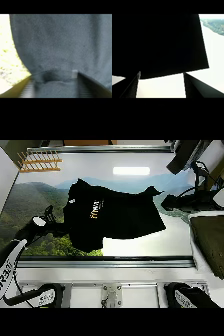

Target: Fold the clothes and pants, and hang the long-sleeved shirts on hangers.

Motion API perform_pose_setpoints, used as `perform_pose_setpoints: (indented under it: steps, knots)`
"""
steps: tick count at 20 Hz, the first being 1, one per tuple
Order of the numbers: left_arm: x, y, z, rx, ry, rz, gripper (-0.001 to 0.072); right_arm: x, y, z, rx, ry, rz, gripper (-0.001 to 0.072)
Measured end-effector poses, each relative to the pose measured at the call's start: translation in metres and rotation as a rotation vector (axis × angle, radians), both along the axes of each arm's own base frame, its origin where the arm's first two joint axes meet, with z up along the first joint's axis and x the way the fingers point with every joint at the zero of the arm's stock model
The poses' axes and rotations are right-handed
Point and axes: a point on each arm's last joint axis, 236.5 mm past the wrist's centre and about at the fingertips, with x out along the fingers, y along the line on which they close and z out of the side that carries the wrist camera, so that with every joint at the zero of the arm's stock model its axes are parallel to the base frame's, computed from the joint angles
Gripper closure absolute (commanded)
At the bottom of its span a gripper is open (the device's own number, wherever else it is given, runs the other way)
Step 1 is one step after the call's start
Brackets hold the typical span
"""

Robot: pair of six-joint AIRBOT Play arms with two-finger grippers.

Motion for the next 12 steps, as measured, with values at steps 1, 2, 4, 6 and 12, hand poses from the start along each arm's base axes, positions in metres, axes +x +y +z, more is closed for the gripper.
perform_pose_setpoints:
  steps: [1, 2, 4, 6, 12]
  knots:
    - [0.000, 0.000, 0.000, 0.000, 0.000, 0.000, 0.0674, -0.001, 0.001, -0.003, 0.005, 0.010, 0.002, 0.0126]
    - [0.000, 0.000, 0.000, 0.000, 0.000, 0.001, 0.0702, -0.003, 0.002, -0.007, 0.009, 0.020, 0.002, 0.0126]
    - [0.000, 0.001, 0.000, -0.002, 0.002, 0.005, 0.0702, -0.005, 0.001, -0.015, 0.016, 0.038, -0.004, 0.0126]
    - [0.002, 0.003, 0.003, -0.006, 0.002, 0.009, 0.0702, -0.007, -0.010, -0.026, 0.020, 0.061, -0.036, 0.0126]
    - [0.003, 0.001, 0.013, -0.013, -0.001, -0.047, 0.0701, -0.030, -0.088, -0.114, 0.119, 0.264, -0.392, 0.0126]
